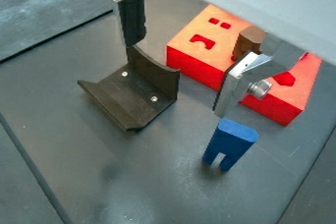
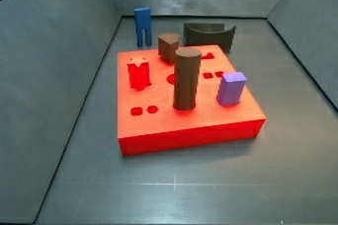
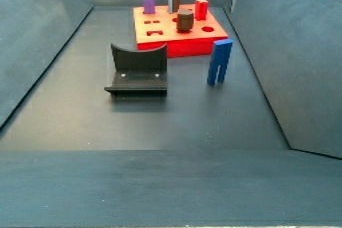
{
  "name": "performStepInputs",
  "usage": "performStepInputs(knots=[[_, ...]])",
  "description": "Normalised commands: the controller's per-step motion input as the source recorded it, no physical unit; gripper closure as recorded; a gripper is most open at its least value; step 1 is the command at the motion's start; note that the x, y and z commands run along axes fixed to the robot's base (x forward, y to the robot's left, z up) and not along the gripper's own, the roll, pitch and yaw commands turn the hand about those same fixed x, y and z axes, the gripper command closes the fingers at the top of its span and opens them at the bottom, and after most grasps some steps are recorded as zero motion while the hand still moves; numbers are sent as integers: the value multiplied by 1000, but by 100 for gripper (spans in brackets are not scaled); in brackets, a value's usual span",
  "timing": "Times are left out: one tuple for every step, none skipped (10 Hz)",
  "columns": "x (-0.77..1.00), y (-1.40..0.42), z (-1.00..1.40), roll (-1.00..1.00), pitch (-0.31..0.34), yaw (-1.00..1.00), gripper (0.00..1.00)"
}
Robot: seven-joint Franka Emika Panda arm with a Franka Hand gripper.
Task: Pick up the square-circle object. Move up. Rotate the square-circle object. Move to above the board. Insert the square-circle object.
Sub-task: Pick up the square-circle object.
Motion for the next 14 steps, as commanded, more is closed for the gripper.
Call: performStepInputs(knots=[[-443, 0, -83, 71, -133, 120, 0], [-514, -377, -294, 256, -146, 611, 0], [-454, -426, -343, 174, -149, 726, 0], [-420, -406, -389, 151, -151, 771, 0], [-300, -449, -446, 131, -84, 754, 0], [-97, -160, -511, 73, -20, 126, 0], [20, 0, -586, 41, 21, 34, 0], [40, 46, -600, 6, 21, 103, 0], [-14, 51, -520, 34, 0, 297, 0], [-266, 0, -360, 7, -57, 517, 0], [-329, 0, -291, 0, -86, 677, 0], [-280, 0, -240, 0, -81, 666, 0], [-169, 0, -223, 0, -46, 534, 0], [-91, -6, -266, 0, -17, 357, 0]])
